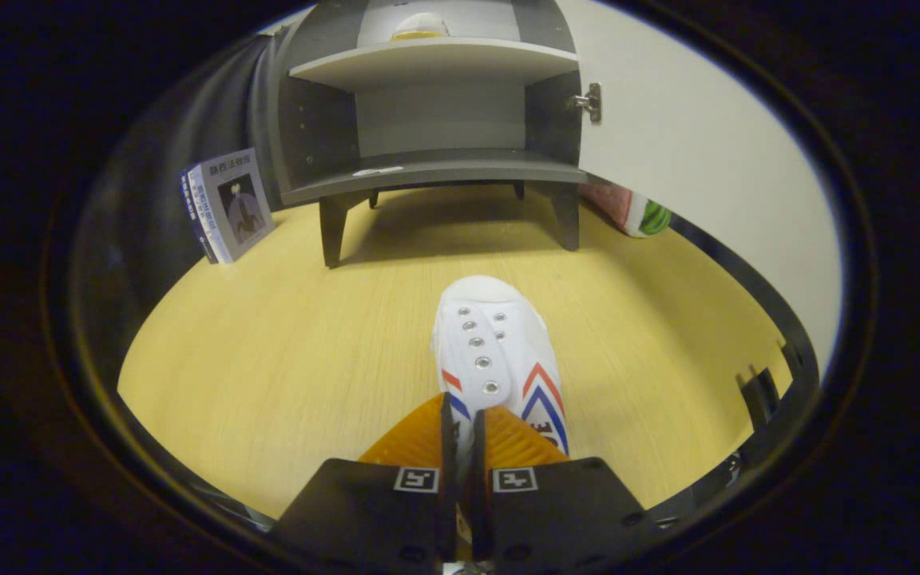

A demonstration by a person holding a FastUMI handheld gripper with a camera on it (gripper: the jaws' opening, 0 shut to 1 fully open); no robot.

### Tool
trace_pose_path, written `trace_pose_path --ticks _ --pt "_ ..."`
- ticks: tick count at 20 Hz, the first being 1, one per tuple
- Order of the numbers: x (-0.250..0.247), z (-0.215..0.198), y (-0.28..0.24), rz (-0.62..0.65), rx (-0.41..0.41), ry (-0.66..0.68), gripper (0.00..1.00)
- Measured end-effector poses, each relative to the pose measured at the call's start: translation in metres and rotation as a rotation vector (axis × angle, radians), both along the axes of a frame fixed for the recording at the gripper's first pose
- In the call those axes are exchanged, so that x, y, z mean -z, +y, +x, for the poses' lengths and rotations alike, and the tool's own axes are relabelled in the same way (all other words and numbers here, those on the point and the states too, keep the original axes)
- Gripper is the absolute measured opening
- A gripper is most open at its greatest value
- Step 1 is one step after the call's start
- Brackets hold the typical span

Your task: Open the shoe cabinet door, grab the shoes and put them into the shoe cabinet, then close the shoe cabinet door.

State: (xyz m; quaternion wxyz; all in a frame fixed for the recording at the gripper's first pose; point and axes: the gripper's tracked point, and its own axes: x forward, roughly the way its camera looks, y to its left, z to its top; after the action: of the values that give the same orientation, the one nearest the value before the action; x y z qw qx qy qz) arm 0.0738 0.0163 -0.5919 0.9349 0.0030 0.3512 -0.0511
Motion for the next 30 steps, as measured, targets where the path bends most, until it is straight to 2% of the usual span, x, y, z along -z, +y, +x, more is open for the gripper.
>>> trace_pose_path --ticks 1,5,16,20,27,30 --pt "0.001 0.000 0.000 0.009 -0.009 0.006 0.04" --pt "-0.009 0.001 0.003 0.055 -0.025 -0.021 0.03" --pt "-0.091 0.014 -0.004 0.120 -0.038 -0.147 0.02" --pt "-0.150 0.027 -0.002 0.080 -0.038 -0.192 0.02" --pt "-0.291 0.063 0.018 -0.034 -0.035 -0.342 0.02" --pt "-0.327 0.087 0.026 -0.068 -0.043 -0.381 0.02"
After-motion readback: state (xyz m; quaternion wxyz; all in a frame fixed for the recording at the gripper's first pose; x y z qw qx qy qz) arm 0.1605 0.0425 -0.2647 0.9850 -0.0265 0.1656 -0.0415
